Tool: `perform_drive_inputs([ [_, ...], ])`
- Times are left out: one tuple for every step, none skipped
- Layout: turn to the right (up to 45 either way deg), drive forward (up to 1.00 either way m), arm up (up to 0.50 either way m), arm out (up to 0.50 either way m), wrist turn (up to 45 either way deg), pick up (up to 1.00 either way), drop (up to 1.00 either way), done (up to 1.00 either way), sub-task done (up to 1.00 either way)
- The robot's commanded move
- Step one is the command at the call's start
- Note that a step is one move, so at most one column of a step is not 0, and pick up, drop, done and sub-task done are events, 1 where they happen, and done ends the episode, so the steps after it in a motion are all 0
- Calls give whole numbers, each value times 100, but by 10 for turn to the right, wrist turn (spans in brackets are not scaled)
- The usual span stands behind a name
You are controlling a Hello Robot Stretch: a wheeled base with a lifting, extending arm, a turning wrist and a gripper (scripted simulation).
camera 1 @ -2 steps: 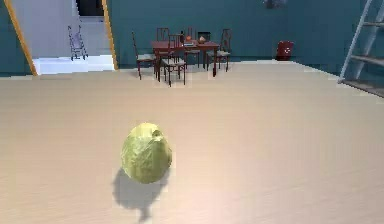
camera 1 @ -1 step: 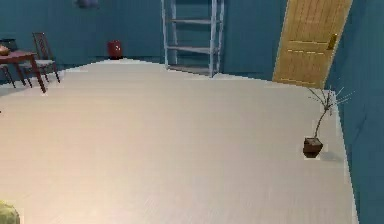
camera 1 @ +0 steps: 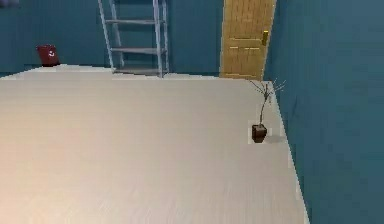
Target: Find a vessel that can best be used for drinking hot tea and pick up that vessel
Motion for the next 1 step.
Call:
perform_drive_inputs([
  [0,10,0,0,0,0,0,0,0],
])
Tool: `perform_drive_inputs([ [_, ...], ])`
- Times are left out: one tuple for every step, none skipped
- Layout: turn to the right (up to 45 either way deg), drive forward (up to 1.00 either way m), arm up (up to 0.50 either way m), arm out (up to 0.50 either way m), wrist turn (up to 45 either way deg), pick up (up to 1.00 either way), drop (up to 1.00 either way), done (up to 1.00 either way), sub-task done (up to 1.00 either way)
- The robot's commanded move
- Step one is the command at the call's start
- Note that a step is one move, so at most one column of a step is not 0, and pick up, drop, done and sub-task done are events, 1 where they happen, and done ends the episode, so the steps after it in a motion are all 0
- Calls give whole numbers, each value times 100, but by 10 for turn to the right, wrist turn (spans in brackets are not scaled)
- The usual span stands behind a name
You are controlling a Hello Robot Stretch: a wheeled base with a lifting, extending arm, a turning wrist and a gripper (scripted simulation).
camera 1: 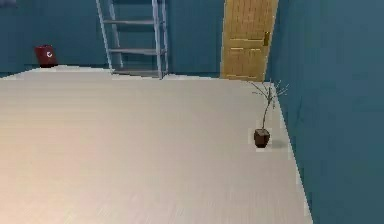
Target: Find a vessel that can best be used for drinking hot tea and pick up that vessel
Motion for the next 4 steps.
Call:
perform_drive_inputs([
  [-450,0,0,0,0,0,0,0,0],
  [0,100,0,0,0,0,0,0,0],
  [0,45,0,0,0,0,0,0,0],
  [-270,0,0,0,0,0,0,0,0],
])
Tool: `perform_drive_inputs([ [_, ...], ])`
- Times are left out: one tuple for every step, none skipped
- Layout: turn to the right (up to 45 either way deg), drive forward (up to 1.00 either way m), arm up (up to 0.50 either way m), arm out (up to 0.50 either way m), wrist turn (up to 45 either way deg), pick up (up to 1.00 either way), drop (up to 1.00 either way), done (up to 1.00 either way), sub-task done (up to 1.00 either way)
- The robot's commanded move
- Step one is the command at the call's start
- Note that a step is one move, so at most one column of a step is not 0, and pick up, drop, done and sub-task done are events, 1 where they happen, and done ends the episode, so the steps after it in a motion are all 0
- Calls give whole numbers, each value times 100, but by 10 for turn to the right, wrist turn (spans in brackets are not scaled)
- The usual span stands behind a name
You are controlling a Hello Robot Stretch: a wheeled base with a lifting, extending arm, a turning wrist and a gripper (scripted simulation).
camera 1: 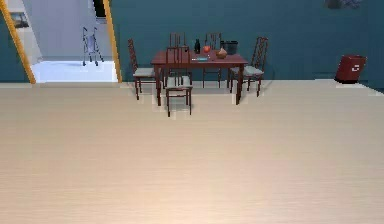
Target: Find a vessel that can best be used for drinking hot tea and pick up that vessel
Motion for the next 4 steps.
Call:
perform_drive_inputs([
  [0,65,0,0,0,0,0,0,0],
  [-390,0,0,0,0,0,0,0,0],
  [0,100,0,0,0,0,0,0,0],
  [0,100,0,0,0,0,0,0,0],
])
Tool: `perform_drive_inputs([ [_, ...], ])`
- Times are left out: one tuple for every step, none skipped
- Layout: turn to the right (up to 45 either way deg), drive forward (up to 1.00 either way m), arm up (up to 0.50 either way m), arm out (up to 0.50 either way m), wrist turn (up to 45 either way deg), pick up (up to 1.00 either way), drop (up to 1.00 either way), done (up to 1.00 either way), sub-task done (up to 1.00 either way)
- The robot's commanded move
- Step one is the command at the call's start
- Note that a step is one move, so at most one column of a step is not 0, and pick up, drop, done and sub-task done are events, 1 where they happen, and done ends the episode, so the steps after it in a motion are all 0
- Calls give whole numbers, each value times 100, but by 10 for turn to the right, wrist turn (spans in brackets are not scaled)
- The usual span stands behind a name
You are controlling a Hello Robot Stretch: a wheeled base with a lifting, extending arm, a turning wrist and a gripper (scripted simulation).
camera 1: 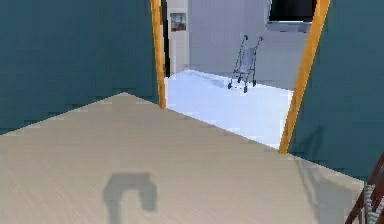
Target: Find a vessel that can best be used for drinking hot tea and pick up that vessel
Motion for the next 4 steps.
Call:
perform_drive_inputs([
  [0,100,0,0,0,0,0,0,0],
  [0,100,0,0,0,0,0,0,0],
  [0,80,0,0,0,0,0,0,0],
  [450,0,0,0,0,0,0,0,0],
])
